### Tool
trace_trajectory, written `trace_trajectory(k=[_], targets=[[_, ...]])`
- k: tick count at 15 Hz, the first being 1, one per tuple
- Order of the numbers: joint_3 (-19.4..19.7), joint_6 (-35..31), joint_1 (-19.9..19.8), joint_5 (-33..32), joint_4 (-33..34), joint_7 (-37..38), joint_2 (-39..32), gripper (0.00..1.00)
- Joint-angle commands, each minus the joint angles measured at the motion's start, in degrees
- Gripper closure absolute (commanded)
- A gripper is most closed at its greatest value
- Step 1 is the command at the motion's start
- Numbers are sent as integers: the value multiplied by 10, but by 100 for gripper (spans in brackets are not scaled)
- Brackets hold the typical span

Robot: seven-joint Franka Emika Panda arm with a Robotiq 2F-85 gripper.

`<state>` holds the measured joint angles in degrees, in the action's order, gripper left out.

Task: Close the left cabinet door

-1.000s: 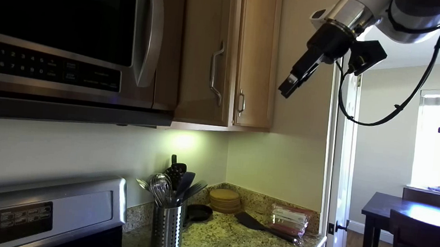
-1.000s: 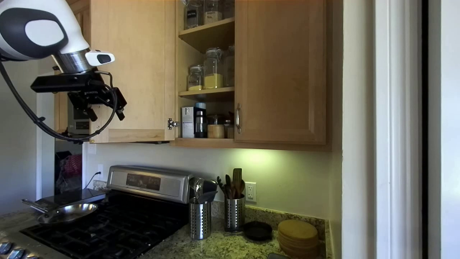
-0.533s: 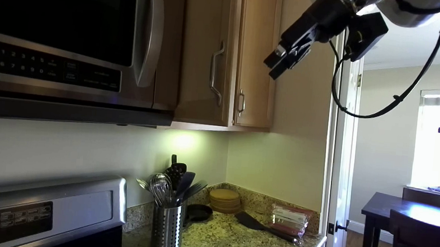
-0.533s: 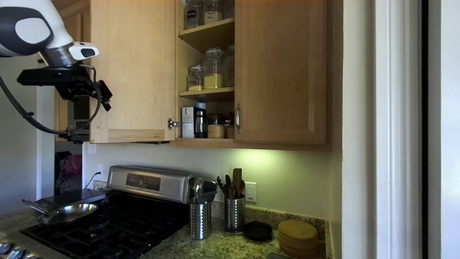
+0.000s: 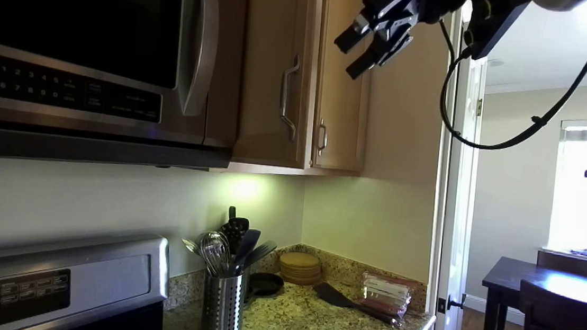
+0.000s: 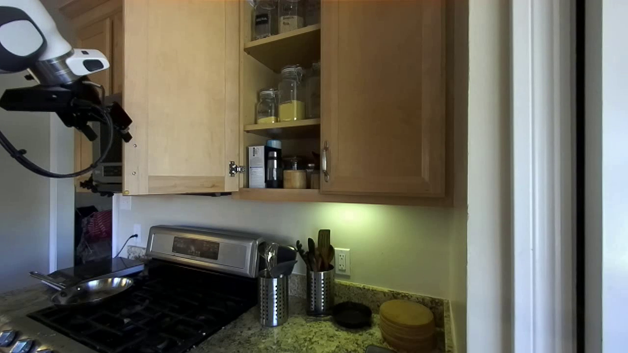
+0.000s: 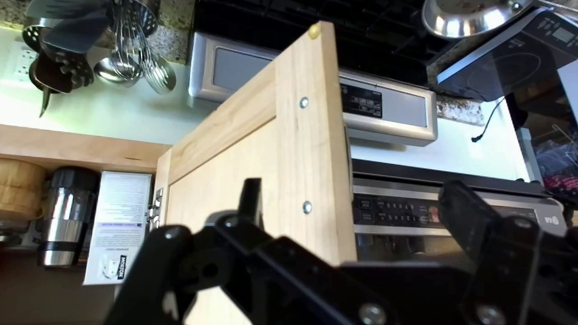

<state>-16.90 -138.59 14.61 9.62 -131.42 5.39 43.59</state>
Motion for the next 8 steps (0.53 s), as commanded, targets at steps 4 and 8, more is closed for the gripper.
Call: trace_trajectory(k=[4,8], targets=[[-50,-88,-70,-49,13,85,-36,0],[-74,-121,-117,-91,22,121,-52,0]])
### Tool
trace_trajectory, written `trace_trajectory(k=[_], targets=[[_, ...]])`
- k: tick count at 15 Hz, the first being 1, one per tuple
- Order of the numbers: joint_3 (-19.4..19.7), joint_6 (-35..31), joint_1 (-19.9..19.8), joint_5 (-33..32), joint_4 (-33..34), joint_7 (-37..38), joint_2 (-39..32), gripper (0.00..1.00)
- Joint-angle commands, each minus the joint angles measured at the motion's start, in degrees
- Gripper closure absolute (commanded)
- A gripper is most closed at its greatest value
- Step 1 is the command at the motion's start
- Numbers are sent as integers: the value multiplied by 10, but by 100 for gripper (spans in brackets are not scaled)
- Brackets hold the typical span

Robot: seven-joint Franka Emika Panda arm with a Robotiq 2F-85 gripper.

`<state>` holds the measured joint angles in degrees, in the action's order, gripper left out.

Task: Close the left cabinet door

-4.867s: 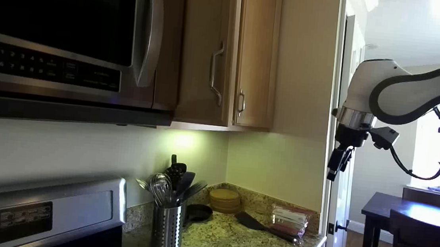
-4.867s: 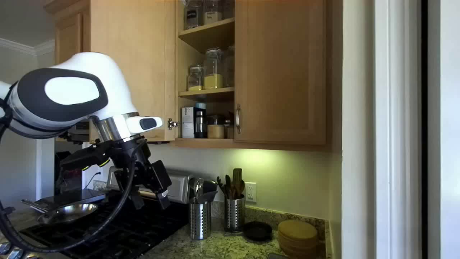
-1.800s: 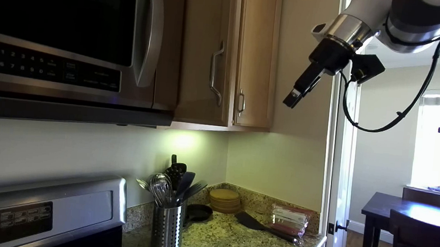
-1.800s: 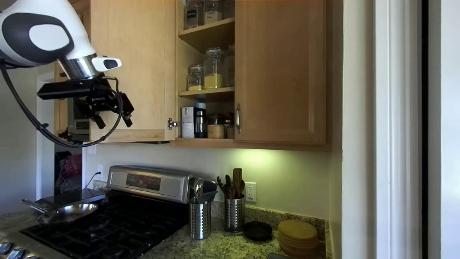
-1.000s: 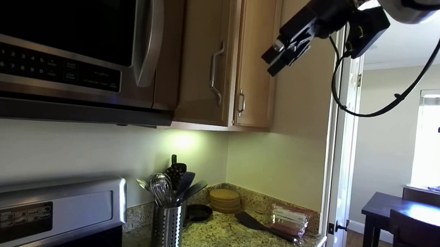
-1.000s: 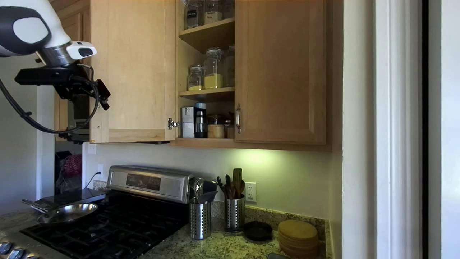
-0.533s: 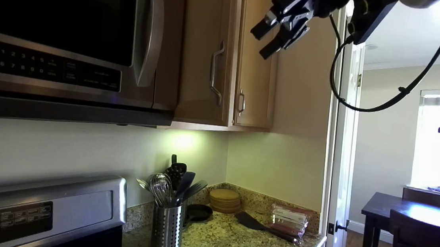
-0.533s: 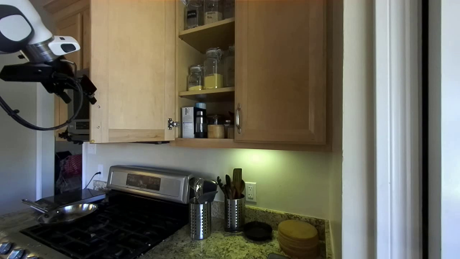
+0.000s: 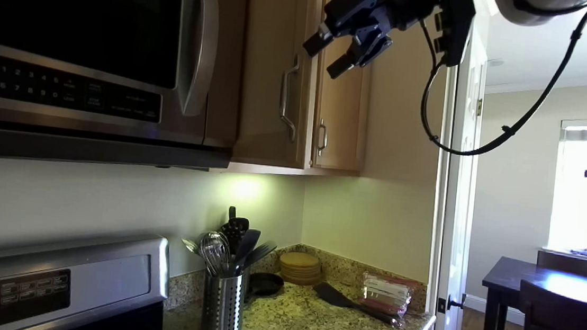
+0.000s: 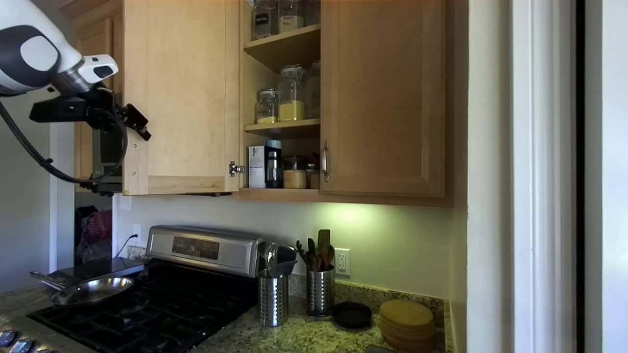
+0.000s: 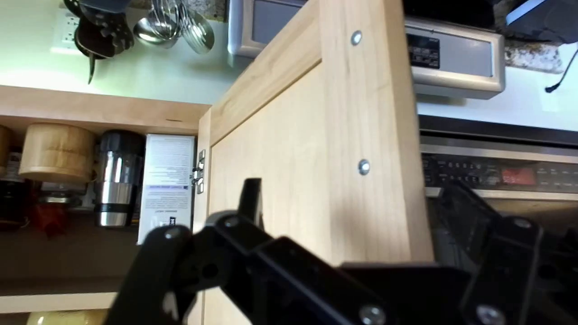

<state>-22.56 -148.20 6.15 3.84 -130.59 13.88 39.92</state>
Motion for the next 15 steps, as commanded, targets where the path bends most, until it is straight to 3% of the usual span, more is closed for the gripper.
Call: trace_trajectory(k=[1,6,15], targets=[[-20,-28,-41,-42,16,43,-17,0],[-25,-33,-68,-86,14,56,-14,0],[16,8,-111,-151,-27,38,38,0]])
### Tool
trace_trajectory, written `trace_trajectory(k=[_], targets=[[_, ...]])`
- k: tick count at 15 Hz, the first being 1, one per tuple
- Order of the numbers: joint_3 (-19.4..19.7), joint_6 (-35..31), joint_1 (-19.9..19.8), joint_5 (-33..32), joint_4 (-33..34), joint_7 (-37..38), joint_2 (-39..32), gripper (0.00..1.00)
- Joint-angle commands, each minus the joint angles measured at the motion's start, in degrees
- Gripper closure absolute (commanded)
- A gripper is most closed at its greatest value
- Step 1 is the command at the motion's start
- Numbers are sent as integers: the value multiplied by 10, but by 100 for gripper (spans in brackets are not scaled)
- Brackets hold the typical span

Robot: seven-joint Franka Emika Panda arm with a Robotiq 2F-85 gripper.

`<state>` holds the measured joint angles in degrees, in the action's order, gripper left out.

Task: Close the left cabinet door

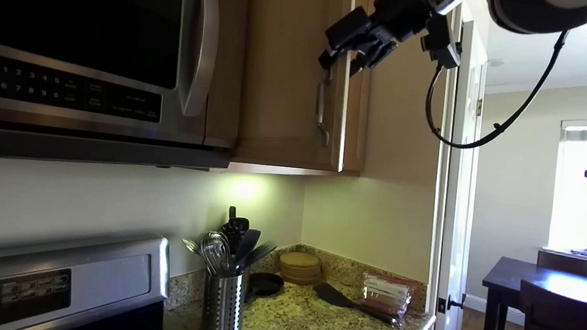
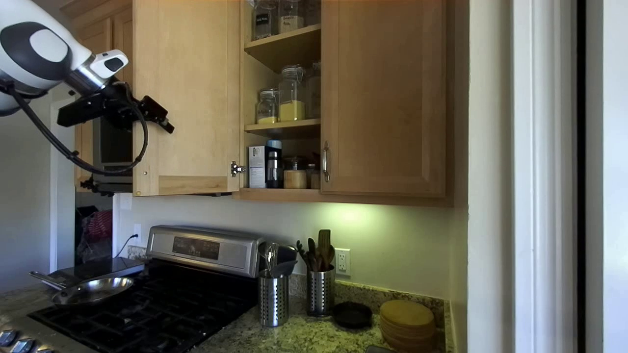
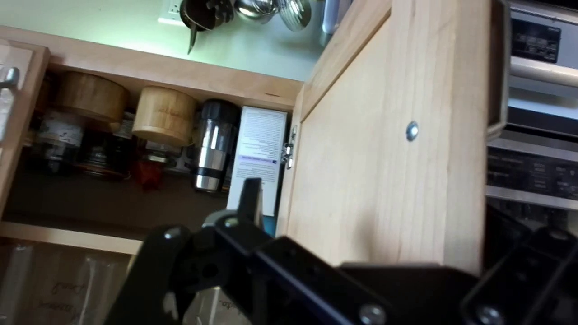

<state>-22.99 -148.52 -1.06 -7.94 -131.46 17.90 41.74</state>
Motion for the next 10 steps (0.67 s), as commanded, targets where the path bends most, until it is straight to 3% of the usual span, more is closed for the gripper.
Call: trace_trajectory(k=[1,10], targets=[[26,19,-48,-41,-24,-3,28,0],[59,42,-150,-116,-38,7,25,0]])
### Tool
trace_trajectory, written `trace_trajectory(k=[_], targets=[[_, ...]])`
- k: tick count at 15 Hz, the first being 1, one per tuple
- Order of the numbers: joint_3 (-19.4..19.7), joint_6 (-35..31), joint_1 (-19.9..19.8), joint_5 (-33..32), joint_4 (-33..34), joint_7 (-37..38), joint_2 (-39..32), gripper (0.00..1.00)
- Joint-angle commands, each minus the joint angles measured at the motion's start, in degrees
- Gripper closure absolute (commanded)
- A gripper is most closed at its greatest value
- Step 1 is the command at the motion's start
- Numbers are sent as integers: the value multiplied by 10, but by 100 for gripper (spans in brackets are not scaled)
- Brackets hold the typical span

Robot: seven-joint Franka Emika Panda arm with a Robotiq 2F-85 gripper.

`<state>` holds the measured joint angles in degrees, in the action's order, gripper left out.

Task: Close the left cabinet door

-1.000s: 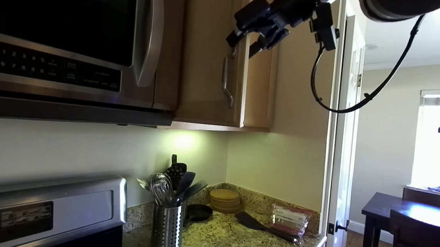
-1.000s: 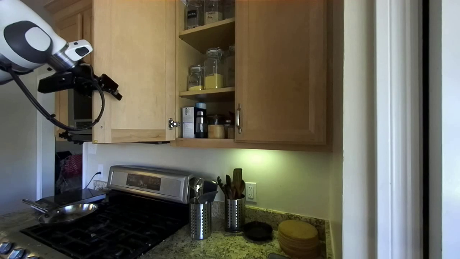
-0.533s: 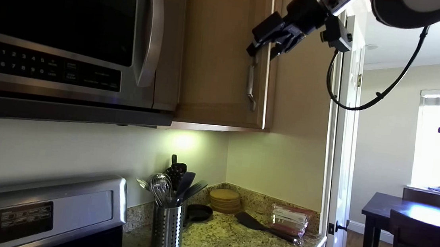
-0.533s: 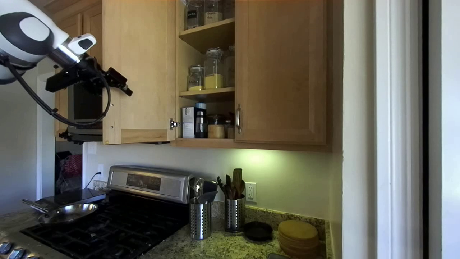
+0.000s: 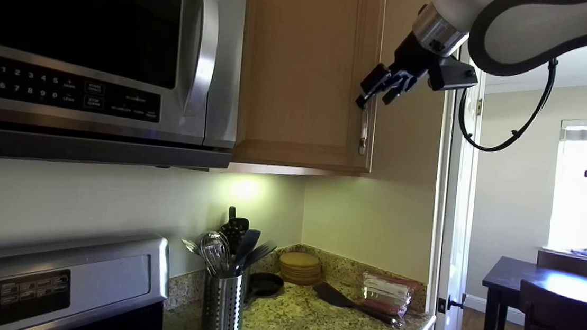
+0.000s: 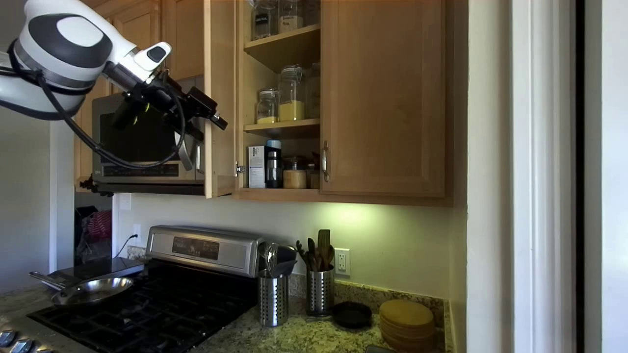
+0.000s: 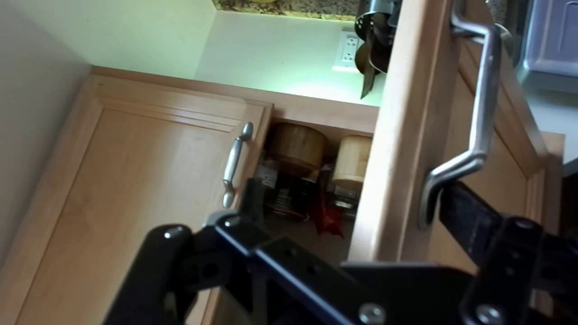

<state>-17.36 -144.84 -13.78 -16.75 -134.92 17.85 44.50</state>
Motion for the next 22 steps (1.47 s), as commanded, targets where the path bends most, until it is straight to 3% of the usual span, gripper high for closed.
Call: trace_trajectory(k=[1,3,7,11,15,16,22], targets=[[2,6,-27,-32,-2,8,-5,0],[3,9,-31,-38,-1,6,-8,0],[20,29,7,-15,1,-20,-12,0],[55,126,105,37,2,-103,-1,0],[95,168,198,110,7,-179,-10,0],[100,168,210,122,9,-190,-13,20],[87,70,180,96,18,-167,-40,61]])
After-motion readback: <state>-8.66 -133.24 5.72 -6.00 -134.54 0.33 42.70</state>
